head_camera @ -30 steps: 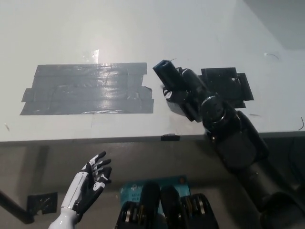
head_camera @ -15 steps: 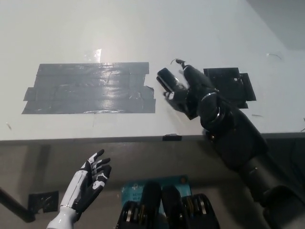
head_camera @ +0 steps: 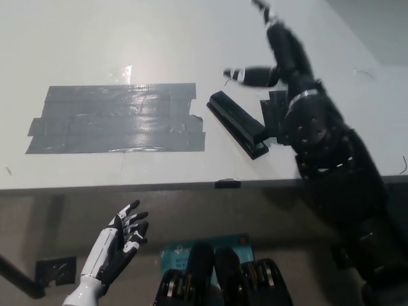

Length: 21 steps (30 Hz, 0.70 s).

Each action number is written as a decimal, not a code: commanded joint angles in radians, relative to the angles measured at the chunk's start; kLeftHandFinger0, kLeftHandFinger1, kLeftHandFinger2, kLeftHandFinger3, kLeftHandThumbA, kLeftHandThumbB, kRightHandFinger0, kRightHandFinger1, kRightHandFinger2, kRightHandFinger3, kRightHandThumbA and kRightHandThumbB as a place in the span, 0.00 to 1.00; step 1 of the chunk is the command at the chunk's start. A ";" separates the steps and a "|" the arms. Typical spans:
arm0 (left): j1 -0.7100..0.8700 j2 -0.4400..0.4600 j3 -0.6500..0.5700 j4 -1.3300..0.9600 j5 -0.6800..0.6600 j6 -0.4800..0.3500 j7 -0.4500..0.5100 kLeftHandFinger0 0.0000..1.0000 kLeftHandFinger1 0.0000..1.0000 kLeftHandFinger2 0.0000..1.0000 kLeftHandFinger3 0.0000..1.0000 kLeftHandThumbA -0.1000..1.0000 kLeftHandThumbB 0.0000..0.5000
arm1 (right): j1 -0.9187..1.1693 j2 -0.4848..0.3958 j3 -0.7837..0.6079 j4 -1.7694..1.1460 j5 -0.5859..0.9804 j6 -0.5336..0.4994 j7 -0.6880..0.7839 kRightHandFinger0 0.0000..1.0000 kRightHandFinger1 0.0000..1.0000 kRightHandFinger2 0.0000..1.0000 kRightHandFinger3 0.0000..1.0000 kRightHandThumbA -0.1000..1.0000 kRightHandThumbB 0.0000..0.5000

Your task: A person hands a stapler to the robot and the robot grabs it with its right hand and places it on the desk infront of it

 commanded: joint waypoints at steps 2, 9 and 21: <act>-0.009 0.015 -0.008 -0.027 0.014 -0.003 -0.014 0.74 0.82 0.85 0.94 0.76 0.87 | 0.010 -0.032 -0.082 -0.360 -0.001 0.032 0.007 1.00 1.00 1.00 1.00 1.00 0.88; -0.007 0.004 -0.002 -0.022 -0.011 -0.010 -0.016 0.73 0.83 0.86 0.93 0.77 0.85 | 0.242 -0.041 -0.060 -0.724 -0.012 0.084 0.082 1.00 1.00 1.00 1.00 1.00 0.79; 0.011 -0.011 0.004 0.015 -0.041 -0.076 -0.015 0.86 0.95 0.96 1.00 1.00 0.90 | 0.783 0.030 -0.025 -0.710 0.133 -0.245 -0.021 1.00 1.00 1.00 1.00 1.00 0.57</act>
